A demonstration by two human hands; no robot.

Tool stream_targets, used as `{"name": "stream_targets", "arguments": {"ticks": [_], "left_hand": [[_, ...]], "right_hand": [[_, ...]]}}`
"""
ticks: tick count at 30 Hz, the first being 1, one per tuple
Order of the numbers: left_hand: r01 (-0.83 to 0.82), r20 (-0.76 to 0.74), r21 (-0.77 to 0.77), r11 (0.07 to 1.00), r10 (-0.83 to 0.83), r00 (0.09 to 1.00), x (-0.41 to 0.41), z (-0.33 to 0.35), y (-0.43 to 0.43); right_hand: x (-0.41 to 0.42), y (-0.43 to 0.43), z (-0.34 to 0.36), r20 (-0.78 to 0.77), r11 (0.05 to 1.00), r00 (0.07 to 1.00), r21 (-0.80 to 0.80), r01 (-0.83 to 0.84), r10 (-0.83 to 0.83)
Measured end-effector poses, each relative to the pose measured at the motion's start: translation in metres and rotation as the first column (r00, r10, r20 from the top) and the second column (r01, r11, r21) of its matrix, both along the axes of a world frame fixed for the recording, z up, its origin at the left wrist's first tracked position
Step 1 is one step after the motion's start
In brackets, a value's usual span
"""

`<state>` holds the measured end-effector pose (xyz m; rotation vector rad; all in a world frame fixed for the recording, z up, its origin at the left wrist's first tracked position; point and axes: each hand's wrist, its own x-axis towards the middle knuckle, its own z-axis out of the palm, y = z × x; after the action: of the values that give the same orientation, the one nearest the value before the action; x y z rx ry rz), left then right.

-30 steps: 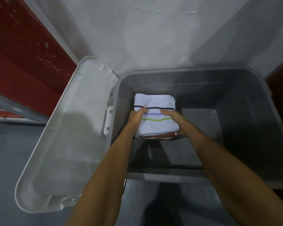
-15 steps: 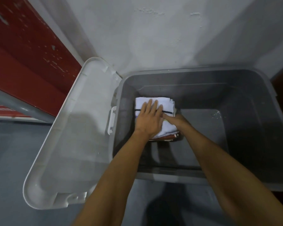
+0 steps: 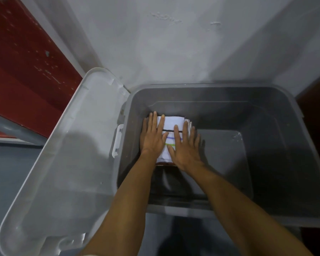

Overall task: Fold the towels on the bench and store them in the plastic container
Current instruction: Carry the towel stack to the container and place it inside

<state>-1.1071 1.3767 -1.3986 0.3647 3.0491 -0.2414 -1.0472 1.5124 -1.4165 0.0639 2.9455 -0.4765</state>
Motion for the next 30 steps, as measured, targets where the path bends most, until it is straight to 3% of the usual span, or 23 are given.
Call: {"name": "stream_targets", "arguments": {"ticks": [8, 13, 18, 22, 25, 30], "left_hand": [[-0.01, -0.003, -0.001, 1.0, 0.01, 1.0, -0.003, -0.009, 0.0], [0.006, 0.032, -0.082, 0.997, -0.003, 0.999, 0.001, 0.007, 0.004], [0.141, 0.081, -0.095, 0.985, -0.133, 0.988, 0.01, 0.038, 0.0], [0.268, 0.133, -0.122, 0.956, -0.252, 0.959, 0.03, 0.05, 0.002], [0.306, 0.165, -0.115, 0.945, -0.285, 0.944, 0.046, 0.064, 0.003], [0.28, 0.206, -0.112, 0.953, -0.253, 0.945, 0.079, 0.118, 0.004]], "right_hand": [[-0.016, 0.0, -0.013, 0.175, 1.0, 0.985, -0.01, 0.007, -0.005], [-0.019, -0.001, 0.013, 0.272, 0.999, 0.962, 0.032, 0.018, -0.026], [-0.01, 0.008, 0.043, 0.275, 0.995, 0.961, 0.1, -0.025, -0.003], [0.004, 0.014, 0.066, 0.166, 0.98, 0.979, 0.14, -0.144, 0.12], [0.016, 0.011, 0.086, 0.208, 0.973, 0.964, 0.121, -0.196, 0.168], [0.045, 0.005, 0.141, 0.282, 0.988, 0.953, 0.074, -0.139, 0.113]]}}
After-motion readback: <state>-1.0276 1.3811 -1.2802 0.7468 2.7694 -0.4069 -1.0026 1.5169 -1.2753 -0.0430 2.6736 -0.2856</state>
